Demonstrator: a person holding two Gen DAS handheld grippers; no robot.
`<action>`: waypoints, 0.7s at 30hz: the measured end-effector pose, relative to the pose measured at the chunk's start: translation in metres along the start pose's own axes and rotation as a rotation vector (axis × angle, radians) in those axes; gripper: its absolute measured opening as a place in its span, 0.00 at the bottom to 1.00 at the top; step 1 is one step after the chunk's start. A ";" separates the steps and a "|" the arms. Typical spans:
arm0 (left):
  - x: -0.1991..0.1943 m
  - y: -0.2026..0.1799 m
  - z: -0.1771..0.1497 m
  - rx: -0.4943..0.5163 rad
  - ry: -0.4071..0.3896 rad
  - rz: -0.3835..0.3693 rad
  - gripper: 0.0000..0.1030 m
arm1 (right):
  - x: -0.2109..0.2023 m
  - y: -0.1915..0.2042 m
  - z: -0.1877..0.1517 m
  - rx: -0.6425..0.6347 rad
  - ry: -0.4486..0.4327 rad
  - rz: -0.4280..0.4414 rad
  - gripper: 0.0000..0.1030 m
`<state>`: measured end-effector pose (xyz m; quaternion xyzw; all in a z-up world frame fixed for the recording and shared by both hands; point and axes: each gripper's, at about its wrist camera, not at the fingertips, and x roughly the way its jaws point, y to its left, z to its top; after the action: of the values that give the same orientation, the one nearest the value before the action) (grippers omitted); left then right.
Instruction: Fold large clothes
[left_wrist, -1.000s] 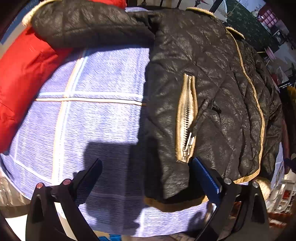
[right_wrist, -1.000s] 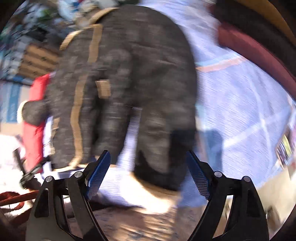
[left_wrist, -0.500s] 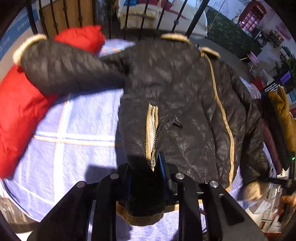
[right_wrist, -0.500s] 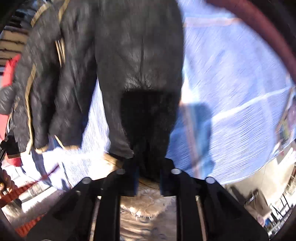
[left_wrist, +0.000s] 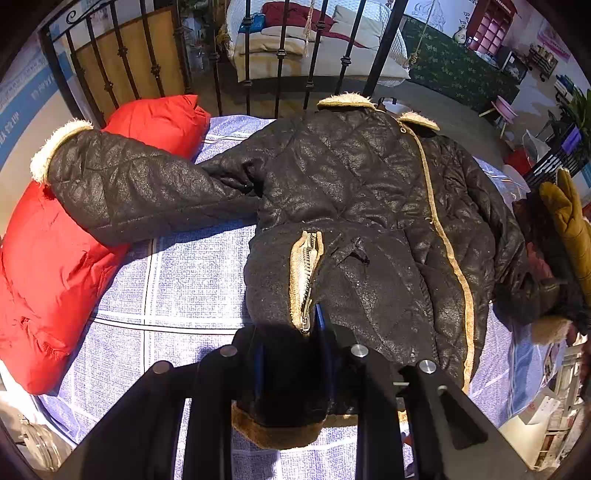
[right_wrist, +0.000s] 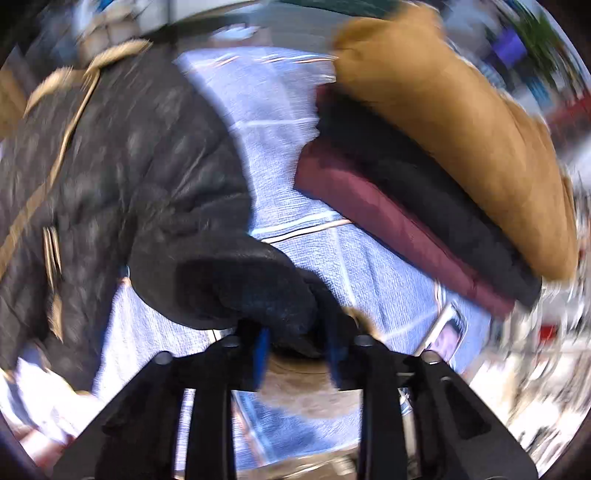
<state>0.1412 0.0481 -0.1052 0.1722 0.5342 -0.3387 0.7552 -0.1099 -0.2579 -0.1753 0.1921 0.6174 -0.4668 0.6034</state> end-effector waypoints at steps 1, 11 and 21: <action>0.000 0.000 0.000 0.004 0.002 -0.003 0.23 | 0.009 -0.018 0.001 0.038 0.031 -0.031 0.76; 0.008 -0.001 -0.001 0.010 0.018 0.015 0.25 | -0.030 -0.111 0.008 0.046 -0.034 0.094 0.82; 0.006 -0.005 0.001 0.025 0.027 0.022 0.25 | 0.015 0.092 -0.052 0.013 0.238 0.826 0.82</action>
<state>0.1400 0.0421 -0.1097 0.1920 0.5383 -0.3347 0.7492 -0.0689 -0.1759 -0.2296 0.4792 0.5510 -0.1646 0.6630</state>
